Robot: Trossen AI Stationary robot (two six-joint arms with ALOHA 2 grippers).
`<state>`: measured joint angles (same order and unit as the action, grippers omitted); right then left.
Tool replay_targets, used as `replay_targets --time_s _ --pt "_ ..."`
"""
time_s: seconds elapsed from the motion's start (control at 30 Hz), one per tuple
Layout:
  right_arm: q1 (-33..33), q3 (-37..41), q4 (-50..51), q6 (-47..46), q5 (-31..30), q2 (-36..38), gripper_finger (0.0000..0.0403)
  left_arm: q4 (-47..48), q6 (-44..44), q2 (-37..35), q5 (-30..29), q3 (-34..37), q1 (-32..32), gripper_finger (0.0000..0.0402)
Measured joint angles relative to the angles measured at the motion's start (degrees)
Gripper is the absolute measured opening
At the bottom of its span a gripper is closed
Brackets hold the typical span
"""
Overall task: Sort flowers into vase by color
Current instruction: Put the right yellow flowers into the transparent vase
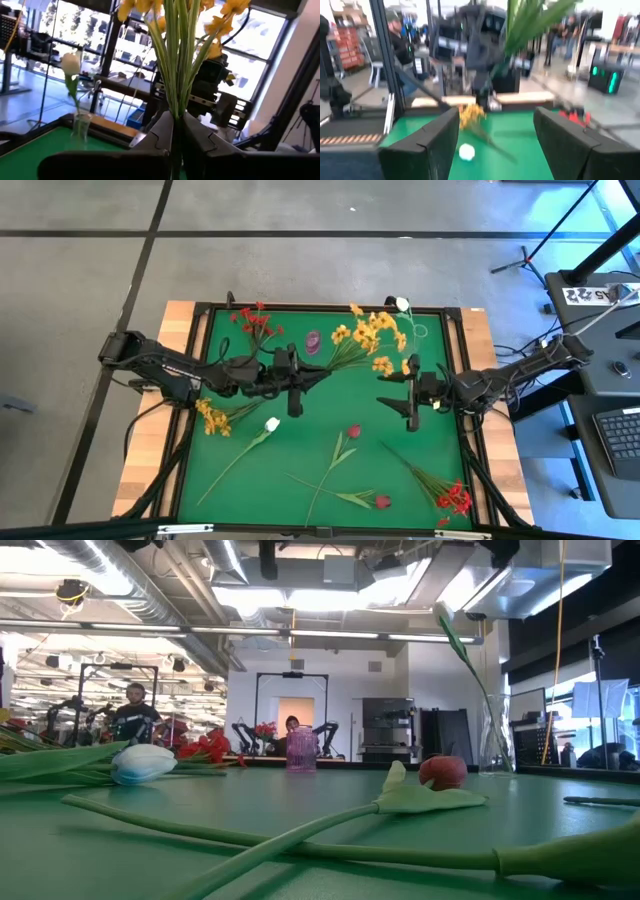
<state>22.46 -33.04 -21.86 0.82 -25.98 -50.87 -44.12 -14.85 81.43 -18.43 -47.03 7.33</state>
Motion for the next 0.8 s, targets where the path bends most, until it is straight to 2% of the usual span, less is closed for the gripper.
replay_targets --time_s 0.2,0.3,0.43,0.63,0.8 --pt "-0.3 0.0 -17.1 8.9 0.0 -5.0 0.0255 -3.1 0.0 0.0 0.2 0.0 1.3 0.0015" --pt "-1.9 0.0 -22.6 10.3 0.0 -7.3 0.0255 -4.5 0.0 0.0 0.2 0.0 1.9 0.0015" --pt "-5.1 0.0 -24.8 9.2 1.1 -9.7 0.0255 -5.2 0.0 0.8 0.2 0.0 3.4 0.0015" --pt "-10.3 0.0 -25.6 2.1 10.7 -12.6 0.0255 -8.7 0.4 3.5 0.1 0.0 3.9 0.0015" --pt "-12.2 0.0 -29.3 -0.2 14.3 -14.8 0.0255 -11.5 0.4 6.4 0.1 0.0 3.8 0.0015"
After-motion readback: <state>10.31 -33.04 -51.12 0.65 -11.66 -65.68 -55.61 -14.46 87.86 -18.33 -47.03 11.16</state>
